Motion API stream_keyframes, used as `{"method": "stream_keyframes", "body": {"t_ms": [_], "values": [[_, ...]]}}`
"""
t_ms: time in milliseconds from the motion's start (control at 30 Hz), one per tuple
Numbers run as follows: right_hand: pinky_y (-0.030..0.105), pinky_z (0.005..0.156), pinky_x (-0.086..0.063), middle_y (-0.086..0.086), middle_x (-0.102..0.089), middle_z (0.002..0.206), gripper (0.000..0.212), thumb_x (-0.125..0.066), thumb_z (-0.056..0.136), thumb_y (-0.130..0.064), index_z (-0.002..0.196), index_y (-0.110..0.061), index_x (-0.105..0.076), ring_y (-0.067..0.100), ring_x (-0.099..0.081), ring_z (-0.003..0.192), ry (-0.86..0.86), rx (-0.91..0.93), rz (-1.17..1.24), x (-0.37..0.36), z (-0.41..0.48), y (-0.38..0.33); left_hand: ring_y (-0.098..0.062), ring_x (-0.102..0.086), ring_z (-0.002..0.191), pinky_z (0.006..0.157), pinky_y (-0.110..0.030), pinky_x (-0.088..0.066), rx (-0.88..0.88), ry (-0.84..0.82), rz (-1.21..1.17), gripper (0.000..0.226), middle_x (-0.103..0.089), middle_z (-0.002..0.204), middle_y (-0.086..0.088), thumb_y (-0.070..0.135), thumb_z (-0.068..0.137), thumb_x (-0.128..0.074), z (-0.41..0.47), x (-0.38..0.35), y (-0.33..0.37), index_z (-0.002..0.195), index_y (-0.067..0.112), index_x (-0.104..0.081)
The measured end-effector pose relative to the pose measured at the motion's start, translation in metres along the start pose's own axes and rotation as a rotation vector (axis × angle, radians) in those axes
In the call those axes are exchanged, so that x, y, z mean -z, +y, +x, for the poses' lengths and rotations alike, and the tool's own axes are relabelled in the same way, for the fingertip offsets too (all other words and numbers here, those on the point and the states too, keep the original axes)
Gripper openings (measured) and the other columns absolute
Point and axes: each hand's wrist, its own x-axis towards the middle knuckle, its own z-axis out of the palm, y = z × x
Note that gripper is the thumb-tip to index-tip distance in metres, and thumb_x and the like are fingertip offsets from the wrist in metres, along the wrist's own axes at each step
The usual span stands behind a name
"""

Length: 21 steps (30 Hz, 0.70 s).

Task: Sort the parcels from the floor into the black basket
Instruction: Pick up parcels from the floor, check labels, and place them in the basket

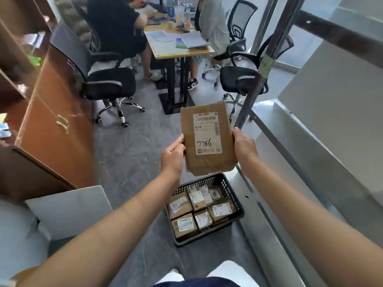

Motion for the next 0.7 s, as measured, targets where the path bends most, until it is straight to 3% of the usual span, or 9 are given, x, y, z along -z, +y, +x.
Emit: {"method": "stream_keyframes", "body": {"t_ms": [233, 400, 700], "values": [[0.027, 0.061, -0.046, -0.003, -0.07, 0.089, 0.045, -0.031, 0.104, -0.044, 0.093, -0.023, -0.069, 0.015, -0.066, 0.084, 0.002, -0.03, 0.009, 0.0, 0.04, 0.006, -0.012, -0.057, 0.125, 0.111, -0.036, -0.042, 0.019, -0.013, 0.051, 0.045, -0.062, 0.134, 0.004, 0.01, 0.093, -0.043, 0.034, -0.016, -0.006, 0.133, 0.021, -0.061], [0.026, 0.058, -0.042, -0.001, -0.07, 0.091, 0.046, -0.034, 0.103, -0.045, 0.099, -0.018, -0.071, 0.013, -0.063, 0.08, -0.04, -0.095, 0.05, 0.002, 0.079, 0.014, -0.009, -0.059, 0.121, 0.11, -0.034, -0.043, 0.02, 0.035, 0.105, 0.046, -0.064, 0.13, 0.01, 0.01, 0.091, -0.044, 0.059, -0.035, -0.011, 0.13, 0.025, -0.062], [0.027, 0.063, -0.049, -0.002, -0.073, 0.094, 0.045, -0.032, 0.102, -0.044, 0.096, -0.023, -0.072, 0.014, -0.068, 0.088, -0.094, -0.136, 0.124, 0.025, 0.161, 0.03, -0.008, -0.057, 0.123, 0.109, -0.034, -0.044, 0.021, 0.107, 0.188, 0.046, -0.062, 0.134, 0.008, 0.003, 0.092, -0.045, 0.114, -0.097, -0.02, 0.131, 0.022, -0.061]]}}
